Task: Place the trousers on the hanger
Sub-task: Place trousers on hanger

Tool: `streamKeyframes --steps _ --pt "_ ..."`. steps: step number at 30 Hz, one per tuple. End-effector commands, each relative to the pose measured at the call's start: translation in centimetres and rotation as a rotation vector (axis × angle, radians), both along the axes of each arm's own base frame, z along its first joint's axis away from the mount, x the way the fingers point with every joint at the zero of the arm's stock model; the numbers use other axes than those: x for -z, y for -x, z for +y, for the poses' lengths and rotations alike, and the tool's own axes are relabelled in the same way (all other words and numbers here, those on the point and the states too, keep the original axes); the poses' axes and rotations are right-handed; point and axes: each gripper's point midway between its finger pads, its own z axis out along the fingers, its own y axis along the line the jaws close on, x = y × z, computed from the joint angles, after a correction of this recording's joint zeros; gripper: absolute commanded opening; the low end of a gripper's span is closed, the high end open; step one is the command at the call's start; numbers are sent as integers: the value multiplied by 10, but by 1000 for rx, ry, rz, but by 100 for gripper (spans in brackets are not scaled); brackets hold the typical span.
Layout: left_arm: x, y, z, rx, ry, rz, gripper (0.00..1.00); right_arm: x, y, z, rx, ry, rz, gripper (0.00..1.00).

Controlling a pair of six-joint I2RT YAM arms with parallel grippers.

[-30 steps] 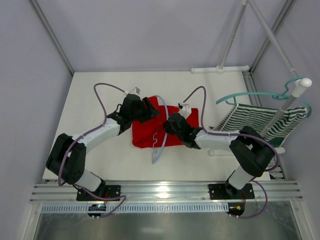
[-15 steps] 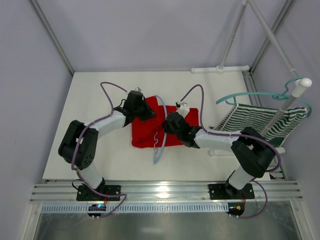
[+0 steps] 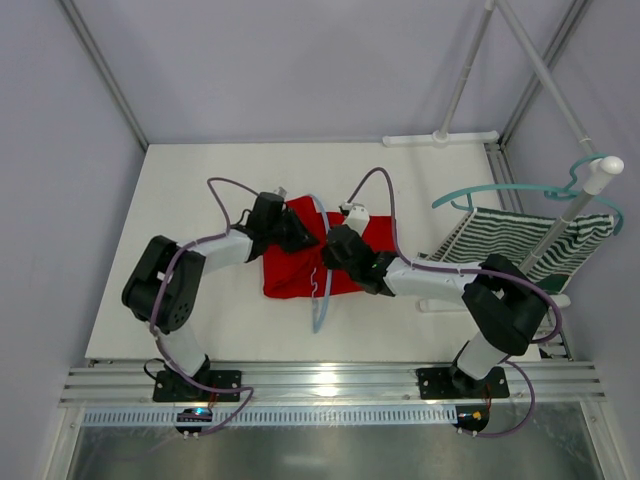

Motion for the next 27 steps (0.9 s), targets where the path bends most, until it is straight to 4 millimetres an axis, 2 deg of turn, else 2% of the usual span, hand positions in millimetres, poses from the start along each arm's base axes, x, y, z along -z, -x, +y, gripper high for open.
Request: streamKeyframes --steps 1,4,6,9,14,17,21,27 --pt "-24 11 1 53 14 -26 14 -37 -1 18 -62 -42 -65 20" --pt "-26 21 12 68 -44 -28 16 -37 2 15 -68 -30 -57 21" --pt "-30 26 14 77 -46 -33 16 -37 5 14 -79 -31 -53 25" --pt "-26 36 18 83 -53 -16 16 -37 10 11 -88 -40 -49 35" --pt "-13 47 20 84 -30 2 16 -39 18 8 -102 -58 -43 36" --pt "-12 51 15 95 9 3 15 -39 24 12 -123 -68 -42 34" --pt "-21 52 4 108 82 -34 15 -39 29 17 -144 -96 -45 34" --pt "-15 57 -6 126 158 -15 15 -41 30 27 -181 -120 -52 33"
